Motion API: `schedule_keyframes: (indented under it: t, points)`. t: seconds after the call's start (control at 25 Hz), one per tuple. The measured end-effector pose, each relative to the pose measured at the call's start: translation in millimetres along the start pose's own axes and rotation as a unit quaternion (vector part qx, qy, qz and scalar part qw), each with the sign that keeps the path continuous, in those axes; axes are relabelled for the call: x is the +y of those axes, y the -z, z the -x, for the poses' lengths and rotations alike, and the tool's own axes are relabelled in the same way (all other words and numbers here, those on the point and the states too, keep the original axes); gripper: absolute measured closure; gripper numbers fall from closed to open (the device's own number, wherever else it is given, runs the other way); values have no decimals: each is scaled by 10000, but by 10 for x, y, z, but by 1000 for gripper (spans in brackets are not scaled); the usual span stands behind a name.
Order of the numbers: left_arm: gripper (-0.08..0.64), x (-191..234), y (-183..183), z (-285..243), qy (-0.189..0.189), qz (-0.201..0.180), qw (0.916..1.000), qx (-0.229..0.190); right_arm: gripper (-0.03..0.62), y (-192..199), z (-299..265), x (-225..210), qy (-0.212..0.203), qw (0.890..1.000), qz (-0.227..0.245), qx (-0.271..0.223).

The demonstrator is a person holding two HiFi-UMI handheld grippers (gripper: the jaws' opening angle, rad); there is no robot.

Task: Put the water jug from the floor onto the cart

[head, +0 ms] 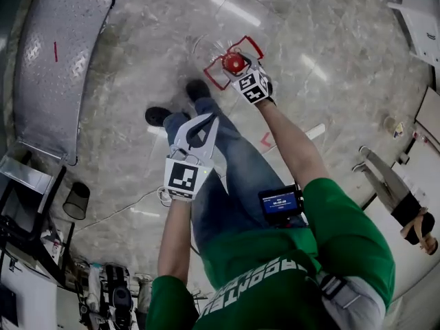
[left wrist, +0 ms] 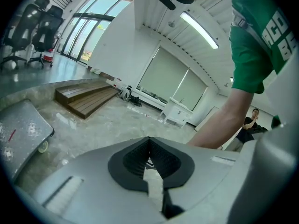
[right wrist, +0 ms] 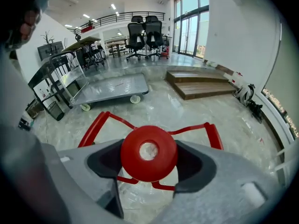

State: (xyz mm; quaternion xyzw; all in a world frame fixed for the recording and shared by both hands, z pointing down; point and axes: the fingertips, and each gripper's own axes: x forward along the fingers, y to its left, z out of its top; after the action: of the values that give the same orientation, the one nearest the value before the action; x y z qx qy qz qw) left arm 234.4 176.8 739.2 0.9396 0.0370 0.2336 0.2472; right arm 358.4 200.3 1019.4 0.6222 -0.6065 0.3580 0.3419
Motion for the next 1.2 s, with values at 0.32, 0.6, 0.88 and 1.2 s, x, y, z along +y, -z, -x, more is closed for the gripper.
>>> schedule_keyframes:
  t: [0.32,0.6,0.88,1.2]
  points:
    - [545,127,44,59,-55,-23,10000,39,291,20,-81,-2,-39,9998,1,200]
    - [545,86,-119,287,-56,-237,9997,-6,291,-226,321,190,-213,9996,111,147]
    - [545,49,-686,683,-274,-493,9980,-278,291,-834,1063,352,-443,9985,321,-95]
    - [545,-145,-1477,1351,-515,-604,9940,-752,291,-2117,2127,420,-535,9933,657,-785]
